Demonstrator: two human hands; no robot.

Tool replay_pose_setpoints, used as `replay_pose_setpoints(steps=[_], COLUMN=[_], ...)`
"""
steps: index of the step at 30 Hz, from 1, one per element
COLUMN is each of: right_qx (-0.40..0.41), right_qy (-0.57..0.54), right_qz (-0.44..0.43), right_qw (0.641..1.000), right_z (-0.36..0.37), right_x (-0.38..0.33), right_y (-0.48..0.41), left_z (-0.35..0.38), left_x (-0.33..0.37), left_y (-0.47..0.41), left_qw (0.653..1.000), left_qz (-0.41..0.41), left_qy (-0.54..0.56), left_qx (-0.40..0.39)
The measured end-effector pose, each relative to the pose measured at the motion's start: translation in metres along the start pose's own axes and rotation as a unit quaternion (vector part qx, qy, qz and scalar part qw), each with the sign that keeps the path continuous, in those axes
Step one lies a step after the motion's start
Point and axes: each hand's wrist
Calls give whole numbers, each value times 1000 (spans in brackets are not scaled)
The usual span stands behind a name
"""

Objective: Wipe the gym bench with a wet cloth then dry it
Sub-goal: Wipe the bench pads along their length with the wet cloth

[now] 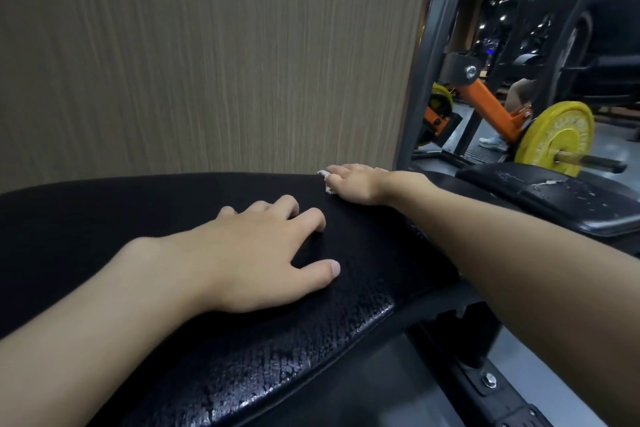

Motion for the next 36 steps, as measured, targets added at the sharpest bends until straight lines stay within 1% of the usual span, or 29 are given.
replay_pose_setpoints(steps=[4,9,15,18,21,23,26,30,36], right_qx=[0,-4,-5,-13,17,18,-2,-15,-9], right_qy=[7,20,54,41,21,33,36,22,14], right_qz=[-14,-47,-81,-87,-103,-110,-93,-66,-5], right_qw=[1000,999,995,995,994,993,995,997,1000], right_z=[4,6,8,7,12,13,9,1,-8], right_x=[3,3,6,12,14,14,18,31,51], right_y=[32,100,177,199,211,207,182,126,38], left_z=[-4,-7,-9,-7,-4,-2,-2,-1,1], left_x=[3,13,30,37,40,40,40,40,42], left_y=[0,-3,-6,-8,-11,-13,-16,-17,-17], left_qw=[1000,999,999,999,998,998,998,999,999], left_qz=[-6,-16,13,31,45,49,47,43,39], left_qy=[-3,-8,18,38,40,41,35,25,20], left_qx=[-17,-37,-23,-16,-11,-4,-2,-9,-5])
Point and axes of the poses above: each hand's wrist, its own y-axis away from the middle knuckle, its own z-axis out of the palm, x = y × z, and after that the axes turned 4 degrees about -z, right-handed
